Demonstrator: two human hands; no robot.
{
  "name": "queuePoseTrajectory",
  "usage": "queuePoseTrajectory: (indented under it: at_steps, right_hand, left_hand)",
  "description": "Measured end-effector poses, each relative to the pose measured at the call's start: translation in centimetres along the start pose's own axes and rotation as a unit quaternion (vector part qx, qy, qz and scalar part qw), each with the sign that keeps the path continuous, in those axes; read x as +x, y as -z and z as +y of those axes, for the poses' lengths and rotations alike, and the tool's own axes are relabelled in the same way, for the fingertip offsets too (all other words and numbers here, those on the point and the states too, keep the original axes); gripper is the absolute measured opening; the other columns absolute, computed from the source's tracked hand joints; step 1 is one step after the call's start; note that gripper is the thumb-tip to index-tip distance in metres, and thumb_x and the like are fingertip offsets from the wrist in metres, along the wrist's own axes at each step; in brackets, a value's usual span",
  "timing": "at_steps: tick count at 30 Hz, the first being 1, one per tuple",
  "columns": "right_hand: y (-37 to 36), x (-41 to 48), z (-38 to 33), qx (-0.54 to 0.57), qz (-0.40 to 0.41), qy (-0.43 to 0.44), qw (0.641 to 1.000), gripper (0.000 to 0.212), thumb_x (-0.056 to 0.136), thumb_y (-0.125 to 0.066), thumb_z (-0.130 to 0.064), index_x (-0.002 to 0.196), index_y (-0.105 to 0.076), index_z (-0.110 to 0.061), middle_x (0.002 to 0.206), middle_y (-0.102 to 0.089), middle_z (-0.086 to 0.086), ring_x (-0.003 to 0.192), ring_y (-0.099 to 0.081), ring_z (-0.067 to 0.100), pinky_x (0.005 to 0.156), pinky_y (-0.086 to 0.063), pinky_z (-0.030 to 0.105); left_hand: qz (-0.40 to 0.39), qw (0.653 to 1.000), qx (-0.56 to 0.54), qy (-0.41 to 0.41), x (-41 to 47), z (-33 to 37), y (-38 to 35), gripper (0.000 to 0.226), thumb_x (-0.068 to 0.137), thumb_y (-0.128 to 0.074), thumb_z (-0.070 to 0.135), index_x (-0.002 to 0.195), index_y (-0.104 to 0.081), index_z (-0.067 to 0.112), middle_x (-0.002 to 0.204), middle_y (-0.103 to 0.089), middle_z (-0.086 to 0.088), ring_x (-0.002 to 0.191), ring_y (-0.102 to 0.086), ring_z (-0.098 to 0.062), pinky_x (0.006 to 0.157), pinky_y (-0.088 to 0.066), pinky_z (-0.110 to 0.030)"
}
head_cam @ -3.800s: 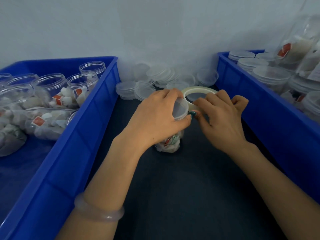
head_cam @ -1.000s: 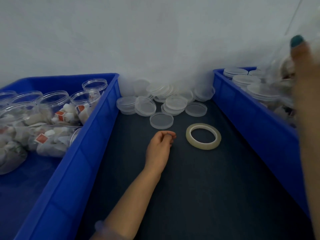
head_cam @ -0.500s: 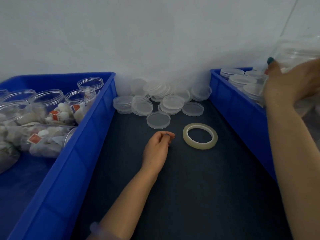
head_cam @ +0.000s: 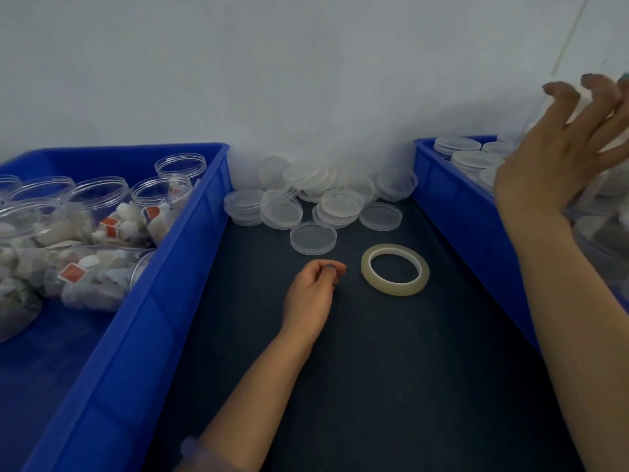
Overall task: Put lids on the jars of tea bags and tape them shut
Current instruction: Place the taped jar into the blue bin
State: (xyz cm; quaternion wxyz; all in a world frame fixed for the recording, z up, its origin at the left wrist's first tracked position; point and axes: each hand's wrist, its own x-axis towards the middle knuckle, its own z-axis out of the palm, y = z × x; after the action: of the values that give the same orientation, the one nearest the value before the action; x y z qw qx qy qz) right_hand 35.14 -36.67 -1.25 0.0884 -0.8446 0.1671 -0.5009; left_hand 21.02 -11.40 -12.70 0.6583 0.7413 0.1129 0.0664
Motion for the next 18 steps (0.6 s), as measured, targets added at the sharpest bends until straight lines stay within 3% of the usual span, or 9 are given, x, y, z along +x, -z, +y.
queuePoseTrajectory:
  at_steps: [7,13,18]
  right_hand:
    - [0.3,-0.3,-0.1,-0.028,0.011,0.004,1.000,0.062,0.096,-0.052,0.005,0.143,-0.024,-0.024,0.155,-0.030,0.009,0.152,-0.018,0.028,0.121,-0.014,0.058]
    - [0.8,1.2,0.7,-0.027,-0.045,-0.042,0.998,0.061,0.096,-0.059,-0.001,0.144,-0.025,-0.016,0.153,-0.029,0.019,0.148,-0.022,0.037,0.117,-0.025,0.060]
    - [1.0,1.2,0.9,-0.027,-0.082,-0.054,0.995,0.077,0.093,-0.068,-0.007,0.151,-0.018,-0.018,0.159,-0.022,0.016,0.151,-0.018,0.036,0.119,-0.022,0.060]
  left_hand:
    - [-0.003,1.000,0.001,0.000,0.0,0.0,0.1,0.026,0.103,-0.046,0.019,0.097,-0.070,0.027,0.108,-0.071,0.011,0.104,-0.064,-0.005,0.099,-0.051,-0.032]
    - [-0.001,1.000,-0.005,0.003,-0.1,0.1,0.2,0.027,0.103,-0.045,0.019,0.097,-0.070,0.026,0.108,-0.071,0.010,0.104,-0.064,-0.006,0.095,-0.051,-0.026]
    - [0.000,1.000,0.006,0.004,-0.1,0.1,0.2,0.027,0.103,-0.045,0.019,0.095,-0.070,0.028,0.108,-0.070,0.011,0.104,-0.064,-0.006,0.096,-0.052,-0.028]
